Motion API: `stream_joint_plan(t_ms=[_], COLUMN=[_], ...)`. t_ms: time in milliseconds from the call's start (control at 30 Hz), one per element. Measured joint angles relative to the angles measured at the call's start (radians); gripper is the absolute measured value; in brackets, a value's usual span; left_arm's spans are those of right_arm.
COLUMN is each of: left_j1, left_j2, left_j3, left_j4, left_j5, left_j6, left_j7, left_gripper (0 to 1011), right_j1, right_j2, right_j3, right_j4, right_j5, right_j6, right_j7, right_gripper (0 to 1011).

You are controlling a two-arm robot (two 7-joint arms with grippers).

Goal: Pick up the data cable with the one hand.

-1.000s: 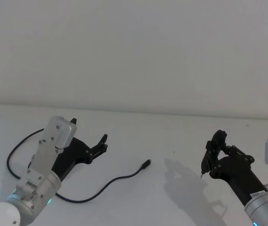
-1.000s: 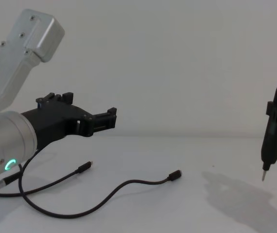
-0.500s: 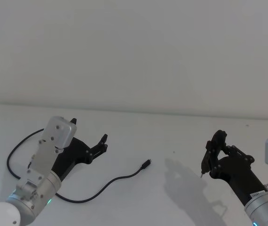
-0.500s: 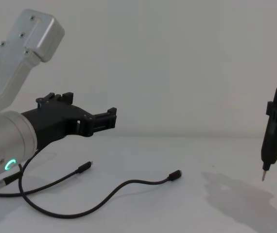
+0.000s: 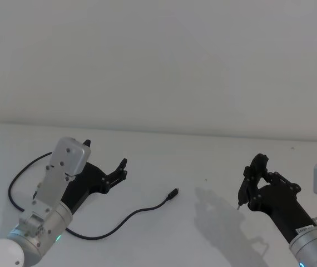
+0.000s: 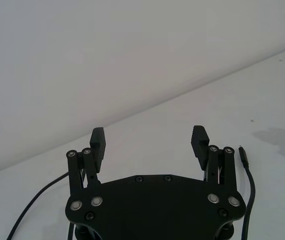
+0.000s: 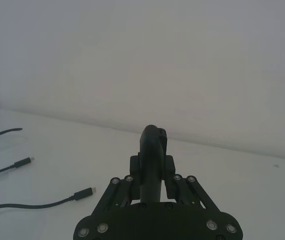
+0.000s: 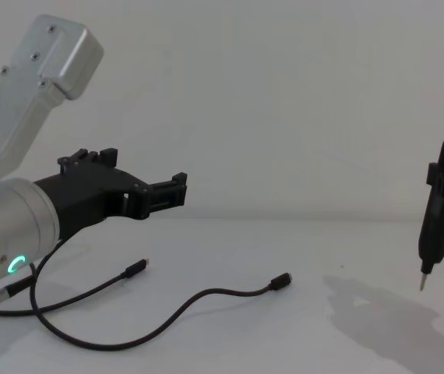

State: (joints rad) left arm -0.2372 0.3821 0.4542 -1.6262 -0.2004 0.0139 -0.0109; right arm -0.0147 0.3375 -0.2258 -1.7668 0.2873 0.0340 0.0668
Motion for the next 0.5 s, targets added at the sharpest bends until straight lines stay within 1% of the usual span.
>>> stream_joint_plan(t_ms=[500], left_j1=[0.000], left_j2=[0.000], left_j3=[0.000], left_j4=[0.000], left_j5=[0.000], left_j6=[0.000], left_j7=[0.000], left_gripper=[1001], right_j1=[0.000], right_j2=[0.000], right_j3=[0.000], right_j4=[0.000], right_j5=[0.000], right_j6=[0.000], right_j7=[0.000], right_gripper=[275])
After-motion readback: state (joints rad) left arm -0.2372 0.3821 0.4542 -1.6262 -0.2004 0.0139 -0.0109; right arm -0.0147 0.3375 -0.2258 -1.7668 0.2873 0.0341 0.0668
